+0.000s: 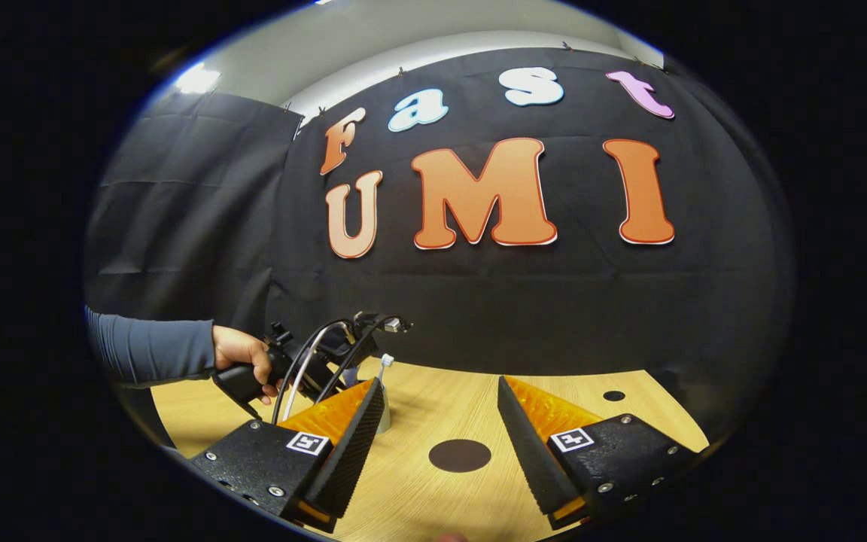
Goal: Put the toothbrush and toothpaste on the desktop into the cup, then pick up the cup and place it on the coaster on the desktop.
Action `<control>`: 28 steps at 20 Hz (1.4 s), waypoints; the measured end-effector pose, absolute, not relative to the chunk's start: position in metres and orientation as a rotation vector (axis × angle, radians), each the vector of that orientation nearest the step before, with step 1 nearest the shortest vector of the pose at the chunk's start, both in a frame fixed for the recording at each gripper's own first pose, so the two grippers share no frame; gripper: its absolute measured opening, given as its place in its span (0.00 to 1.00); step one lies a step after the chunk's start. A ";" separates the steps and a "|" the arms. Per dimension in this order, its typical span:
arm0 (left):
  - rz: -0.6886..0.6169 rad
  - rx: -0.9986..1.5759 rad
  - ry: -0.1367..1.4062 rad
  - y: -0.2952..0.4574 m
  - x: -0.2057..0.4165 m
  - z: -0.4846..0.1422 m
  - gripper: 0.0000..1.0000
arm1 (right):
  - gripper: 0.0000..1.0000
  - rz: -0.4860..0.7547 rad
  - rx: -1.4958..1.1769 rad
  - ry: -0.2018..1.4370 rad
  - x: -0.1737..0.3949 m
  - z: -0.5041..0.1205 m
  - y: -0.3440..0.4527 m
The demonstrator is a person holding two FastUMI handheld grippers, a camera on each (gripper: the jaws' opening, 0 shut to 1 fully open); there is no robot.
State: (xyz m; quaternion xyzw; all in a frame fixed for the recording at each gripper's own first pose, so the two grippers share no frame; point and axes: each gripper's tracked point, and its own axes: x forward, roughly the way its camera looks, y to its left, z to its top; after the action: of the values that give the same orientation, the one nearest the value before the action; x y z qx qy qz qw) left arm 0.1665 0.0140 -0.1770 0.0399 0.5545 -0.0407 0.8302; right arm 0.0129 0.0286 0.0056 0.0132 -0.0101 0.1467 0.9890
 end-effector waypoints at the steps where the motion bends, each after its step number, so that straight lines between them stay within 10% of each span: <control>1: -0.075 0.066 1.166 0.010 0.173 -0.178 0.26 | 0.92 0.294 0.024 -0.023 0.012 0.006 0.029; 28: -0.346 0.096 1.037 -0.033 0.208 -0.175 0.24 | 0.92 0.137 0.009 0.001 -0.029 0.001 -0.048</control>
State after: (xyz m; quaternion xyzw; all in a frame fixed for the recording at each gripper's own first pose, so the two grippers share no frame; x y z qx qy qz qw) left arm 0.2082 -0.0328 -0.1750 0.0456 0.4929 -0.1646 0.8531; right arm -0.0287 -0.0482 0.0007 0.0045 0.0003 0.0684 0.9976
